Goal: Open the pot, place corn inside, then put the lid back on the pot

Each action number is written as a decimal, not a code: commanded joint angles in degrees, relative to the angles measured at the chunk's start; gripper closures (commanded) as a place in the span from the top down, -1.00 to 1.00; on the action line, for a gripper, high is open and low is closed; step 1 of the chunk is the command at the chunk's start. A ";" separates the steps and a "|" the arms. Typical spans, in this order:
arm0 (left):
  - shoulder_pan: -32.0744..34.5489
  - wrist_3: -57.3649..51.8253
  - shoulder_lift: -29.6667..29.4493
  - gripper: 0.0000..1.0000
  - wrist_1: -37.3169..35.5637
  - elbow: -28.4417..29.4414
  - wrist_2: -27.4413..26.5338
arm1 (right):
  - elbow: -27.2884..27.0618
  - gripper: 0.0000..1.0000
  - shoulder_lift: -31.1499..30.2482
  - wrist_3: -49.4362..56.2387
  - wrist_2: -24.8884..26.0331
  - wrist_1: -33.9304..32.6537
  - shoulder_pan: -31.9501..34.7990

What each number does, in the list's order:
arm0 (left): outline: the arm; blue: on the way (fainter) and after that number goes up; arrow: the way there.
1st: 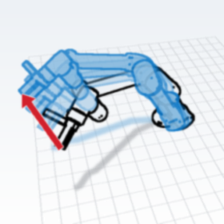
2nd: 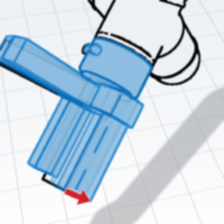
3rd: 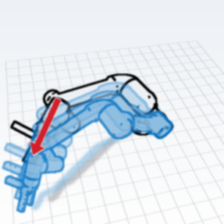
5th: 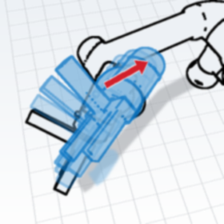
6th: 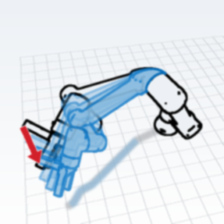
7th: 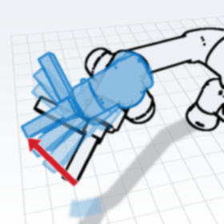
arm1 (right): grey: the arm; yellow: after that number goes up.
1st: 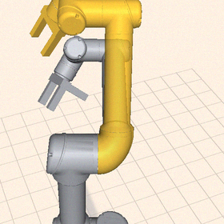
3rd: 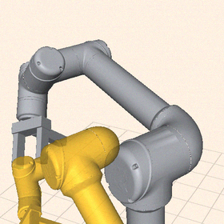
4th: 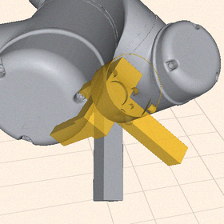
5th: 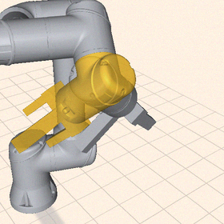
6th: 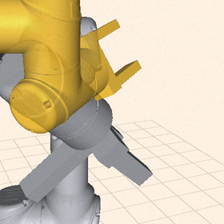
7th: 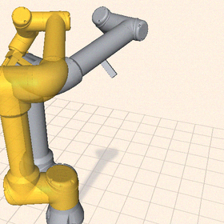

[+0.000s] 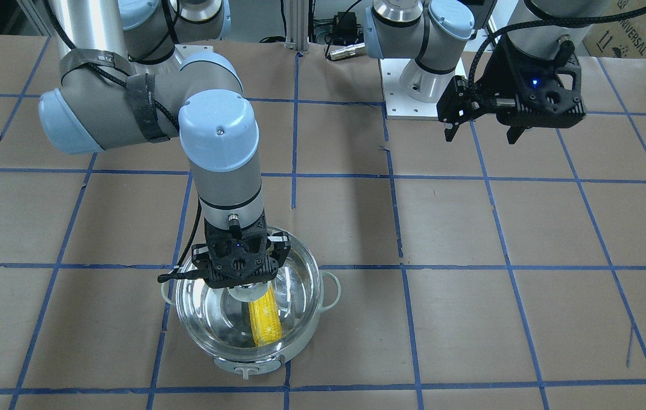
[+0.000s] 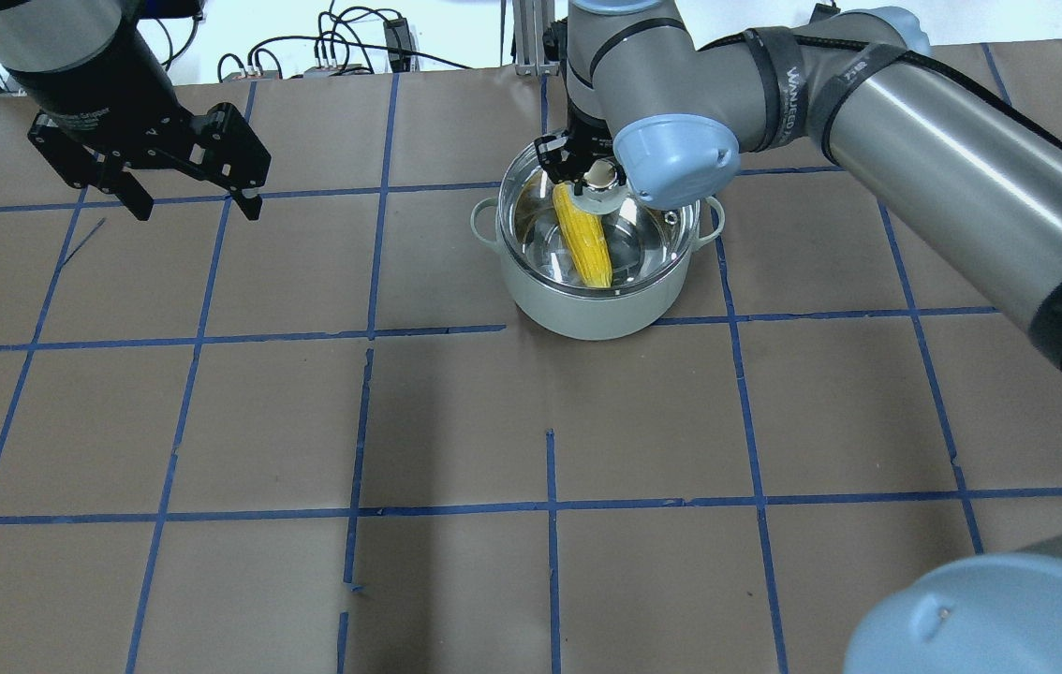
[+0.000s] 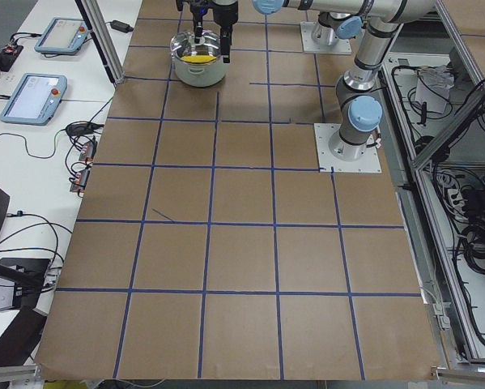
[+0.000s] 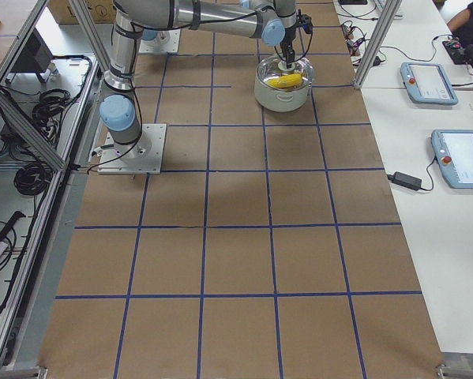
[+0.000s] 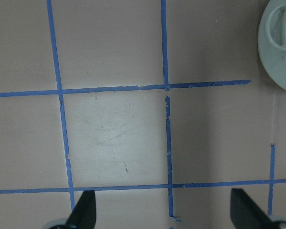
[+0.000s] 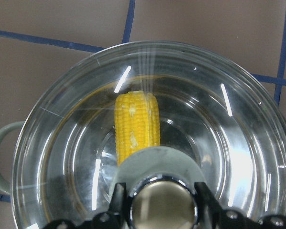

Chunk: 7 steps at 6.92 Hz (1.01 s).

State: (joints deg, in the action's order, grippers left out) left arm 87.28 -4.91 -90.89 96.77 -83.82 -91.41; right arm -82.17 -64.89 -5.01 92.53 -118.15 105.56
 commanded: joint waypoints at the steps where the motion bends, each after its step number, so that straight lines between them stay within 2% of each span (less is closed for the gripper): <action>1: 0.00 -0.01 -0.07 0.99 0.00 0.06 0.00 | -0.01 -0.39 -0.06 0.00 0.02 0.03 0.09; 6: 0.00 0.08 -0.07 0.99 0.00 -0.03 0.00 | -0.10 -0.38 0.21 0.00 -0.24 0.12 0.09; 7: 0.08 -0.01 -0.07 0.99 0.00 -0.03 0.00 | -0.10 -0.10 0.21 0.00 -0.15 0.38 0.09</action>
State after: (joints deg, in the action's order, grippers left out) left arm 87.29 -4.88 -90.97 96.77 -83.85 -91.41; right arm -82.26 -64.70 -5.01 92.34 -117.98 105.65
